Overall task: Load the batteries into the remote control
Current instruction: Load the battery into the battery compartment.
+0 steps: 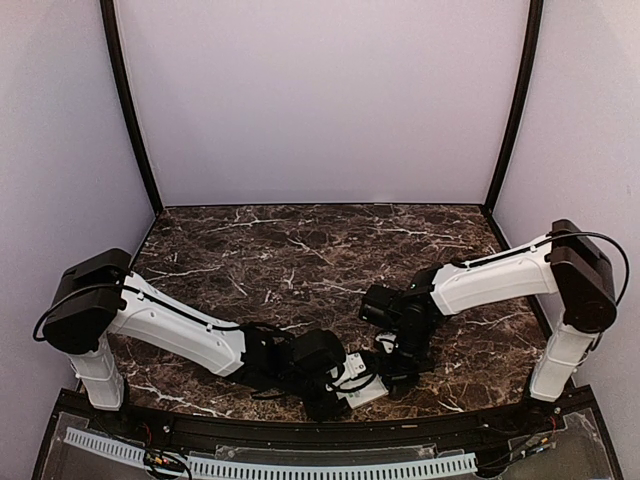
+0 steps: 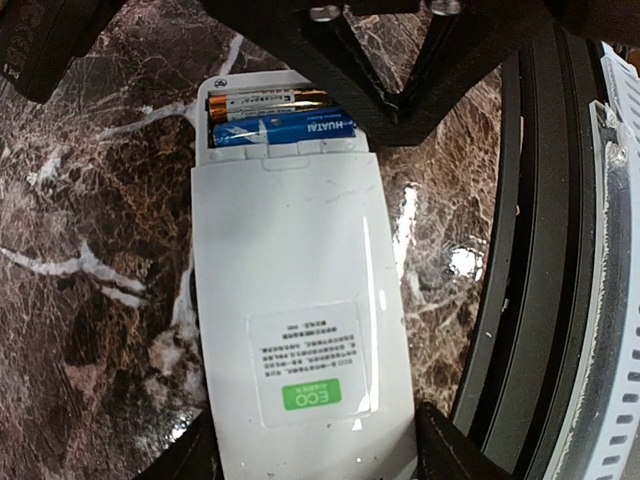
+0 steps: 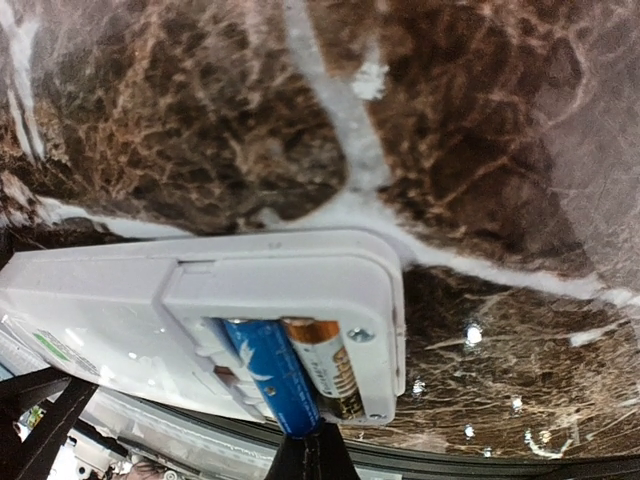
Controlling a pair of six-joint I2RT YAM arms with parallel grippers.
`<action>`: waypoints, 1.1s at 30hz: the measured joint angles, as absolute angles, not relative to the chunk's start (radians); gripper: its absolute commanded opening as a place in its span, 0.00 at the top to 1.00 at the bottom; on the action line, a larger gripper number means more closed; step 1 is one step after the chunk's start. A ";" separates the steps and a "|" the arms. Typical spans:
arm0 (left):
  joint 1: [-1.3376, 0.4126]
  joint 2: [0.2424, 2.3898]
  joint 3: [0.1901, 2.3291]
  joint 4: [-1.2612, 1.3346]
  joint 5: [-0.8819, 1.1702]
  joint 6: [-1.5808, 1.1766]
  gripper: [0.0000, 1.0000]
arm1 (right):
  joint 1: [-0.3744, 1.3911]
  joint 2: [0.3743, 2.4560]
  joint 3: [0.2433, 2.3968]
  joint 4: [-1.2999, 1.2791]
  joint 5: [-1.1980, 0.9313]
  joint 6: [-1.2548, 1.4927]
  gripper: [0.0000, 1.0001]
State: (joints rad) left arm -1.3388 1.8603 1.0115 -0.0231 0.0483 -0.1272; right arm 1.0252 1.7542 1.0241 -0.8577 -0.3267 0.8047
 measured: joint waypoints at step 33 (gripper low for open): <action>-1.340 1.867 1.034 -0.067 0.035 -0.116 0.45 | 1.026 1.745 1.015 -0.866 -0.298 0.796 1.00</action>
